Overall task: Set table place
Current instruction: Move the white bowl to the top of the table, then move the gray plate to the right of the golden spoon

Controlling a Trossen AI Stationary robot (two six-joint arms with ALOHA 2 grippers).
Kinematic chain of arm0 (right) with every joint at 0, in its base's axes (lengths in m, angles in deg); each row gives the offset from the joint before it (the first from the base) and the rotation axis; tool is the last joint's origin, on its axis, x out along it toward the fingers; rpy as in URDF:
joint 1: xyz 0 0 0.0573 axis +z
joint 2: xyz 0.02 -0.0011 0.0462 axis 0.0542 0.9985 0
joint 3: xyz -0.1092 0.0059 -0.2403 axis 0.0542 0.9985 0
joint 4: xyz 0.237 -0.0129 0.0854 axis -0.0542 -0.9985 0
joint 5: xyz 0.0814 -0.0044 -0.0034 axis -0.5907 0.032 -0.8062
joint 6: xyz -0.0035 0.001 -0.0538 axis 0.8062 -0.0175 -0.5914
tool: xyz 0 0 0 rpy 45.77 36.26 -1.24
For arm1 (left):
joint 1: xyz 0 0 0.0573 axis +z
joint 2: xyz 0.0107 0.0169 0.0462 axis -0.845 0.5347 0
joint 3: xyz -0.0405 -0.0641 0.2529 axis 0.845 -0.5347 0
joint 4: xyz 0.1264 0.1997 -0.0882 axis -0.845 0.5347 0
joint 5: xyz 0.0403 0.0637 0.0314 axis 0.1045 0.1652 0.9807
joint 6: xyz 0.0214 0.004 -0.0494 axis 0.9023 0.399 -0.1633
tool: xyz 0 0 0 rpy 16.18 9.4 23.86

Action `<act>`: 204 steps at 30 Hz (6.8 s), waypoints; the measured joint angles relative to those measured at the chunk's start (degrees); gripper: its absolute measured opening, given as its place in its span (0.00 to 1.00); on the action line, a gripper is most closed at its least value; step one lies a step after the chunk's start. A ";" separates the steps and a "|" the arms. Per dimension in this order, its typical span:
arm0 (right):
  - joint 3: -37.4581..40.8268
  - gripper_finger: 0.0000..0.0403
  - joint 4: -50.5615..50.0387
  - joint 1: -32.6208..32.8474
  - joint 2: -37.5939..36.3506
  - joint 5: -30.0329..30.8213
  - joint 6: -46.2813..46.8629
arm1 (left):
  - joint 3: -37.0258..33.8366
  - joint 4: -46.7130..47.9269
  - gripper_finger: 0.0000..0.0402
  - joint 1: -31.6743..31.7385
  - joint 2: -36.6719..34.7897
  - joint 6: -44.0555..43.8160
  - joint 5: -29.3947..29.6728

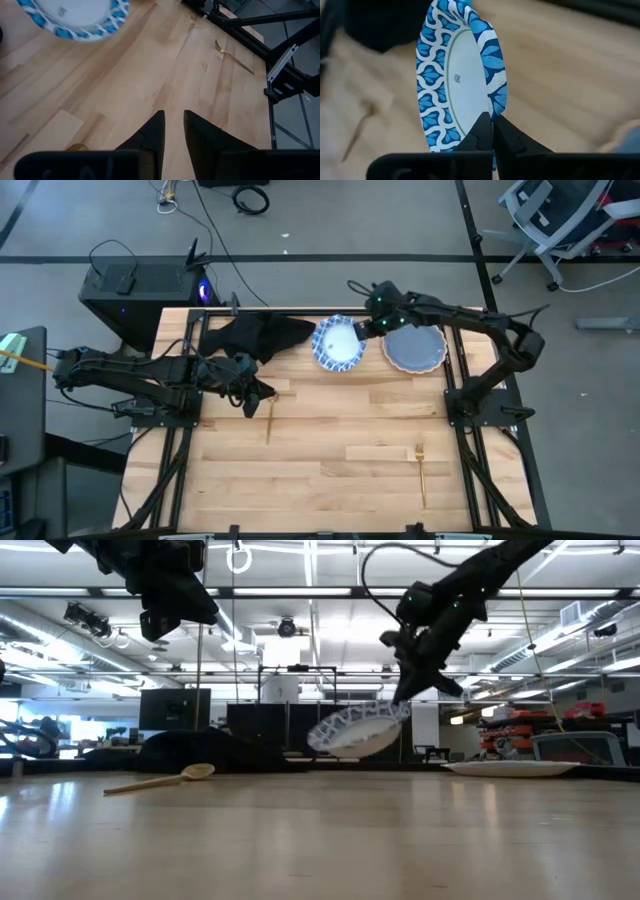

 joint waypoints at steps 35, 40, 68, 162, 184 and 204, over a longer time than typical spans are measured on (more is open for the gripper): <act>0.00 0.13 -0.60 -5.35 7.41 1.46 -0.98 | 0.00 0.02 0.18 0.06 0.00 -0.02 0.02; 0.00 0.22 -0.60 -5.35 7.41 1.46 0.00 | 0.00 0.00 0.19 0.06 0.00 -0.02 0.02; -0.04 0.31 -21.74 -1.39 -27.36 4.06 -17.68 | 0.00 0.00 0.18 0.06 -0.02 1.05 0.03; 13.57 0.01 -16.28 7.96 3.93 24.61 -17.81 | 0.00 -1.51 0.17 0.06 0.00 0.61 0.02; 13.60 0.00 -25.52 14.27 -14.01 26.88 -8.91 | 0.00 -1.53 0.17 0.06 0.00 0.64 0.02; -4.93 0.00 -42.42 35.93 -17.06 37.96 1.48 | 0.00 -1.53 0.17 0.06 0.00 0.77 0.34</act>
